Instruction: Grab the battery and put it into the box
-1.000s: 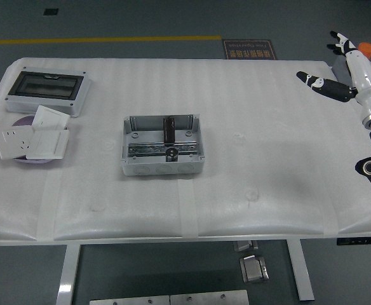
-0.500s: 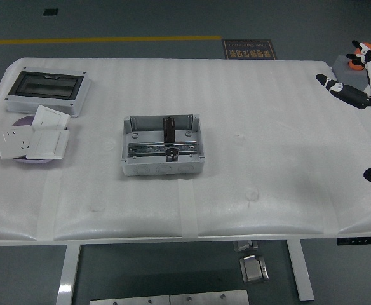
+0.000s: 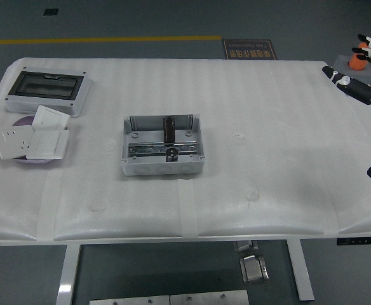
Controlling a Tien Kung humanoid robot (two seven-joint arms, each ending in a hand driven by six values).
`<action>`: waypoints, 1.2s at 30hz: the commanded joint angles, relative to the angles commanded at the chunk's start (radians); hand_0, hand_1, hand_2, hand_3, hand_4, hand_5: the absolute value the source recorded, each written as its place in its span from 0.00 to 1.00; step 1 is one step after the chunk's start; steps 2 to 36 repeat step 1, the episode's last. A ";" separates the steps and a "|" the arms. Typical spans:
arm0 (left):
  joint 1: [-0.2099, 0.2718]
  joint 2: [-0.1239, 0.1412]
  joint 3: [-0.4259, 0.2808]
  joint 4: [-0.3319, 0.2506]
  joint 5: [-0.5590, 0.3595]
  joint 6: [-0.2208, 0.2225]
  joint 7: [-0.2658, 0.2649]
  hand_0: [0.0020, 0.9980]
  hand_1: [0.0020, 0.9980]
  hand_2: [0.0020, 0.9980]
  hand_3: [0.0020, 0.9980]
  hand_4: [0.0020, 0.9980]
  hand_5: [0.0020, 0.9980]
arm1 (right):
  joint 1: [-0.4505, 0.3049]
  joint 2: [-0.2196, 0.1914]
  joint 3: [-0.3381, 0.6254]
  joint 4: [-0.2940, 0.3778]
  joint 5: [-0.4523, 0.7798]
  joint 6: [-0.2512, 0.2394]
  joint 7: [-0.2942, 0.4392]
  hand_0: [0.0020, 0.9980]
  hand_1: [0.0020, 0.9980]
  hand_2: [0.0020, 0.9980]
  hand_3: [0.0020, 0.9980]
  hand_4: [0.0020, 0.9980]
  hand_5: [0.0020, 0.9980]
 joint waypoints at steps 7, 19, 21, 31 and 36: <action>0.001 -0.001 0.001 0.000 -0.001 0.000 0.000 0.60 0.65 0.49 0.56 0.62 0.27 | -0.001 -0.001 0.004 0.001 0.000 0.000 0.000 0.94 0.79 0.82 0.94 0.97 0.56; 0.001 -0.001 0.001 0.000 -0.001 0.000 0.000 0.60 0.65 0.49 0.56 0.62 0.27 | -0.001 -0.001 0.004 0.001 0.000 0.000 0.000 0.94 0.79 0.82 0.94 0.97 0.56; 0.001 -0.001 0.001 0.000 -0.001 0.000 0.000 0.60 0.65 0.49 0.56 0.62 0.27 | -0.001 -0.001 0.004 0.001 0.000 0.000 0.000 0.94 0.79 0.82 0.94 0.97 0.56; 0.001 -0.001 0.001 0.000 -0.001 0.000 0.000 0.60 0.65 0.49 0.56 0.62 0.27 | -0.001 -0.001 0.004 0.001 0.000 0.000 0.000 0.94 0.79 0.82 0.94 0.97 0.56; 0.001 -0.001 0.001 0.000 -0.001 0.000 0.000 0.60 0.65 0.49 0.56 0.62 0.27 | -0.001 -0.001 0.004 0.001 0.000 0.000 0.000 0.94 0.79 0.82 0.94 0.97 0.56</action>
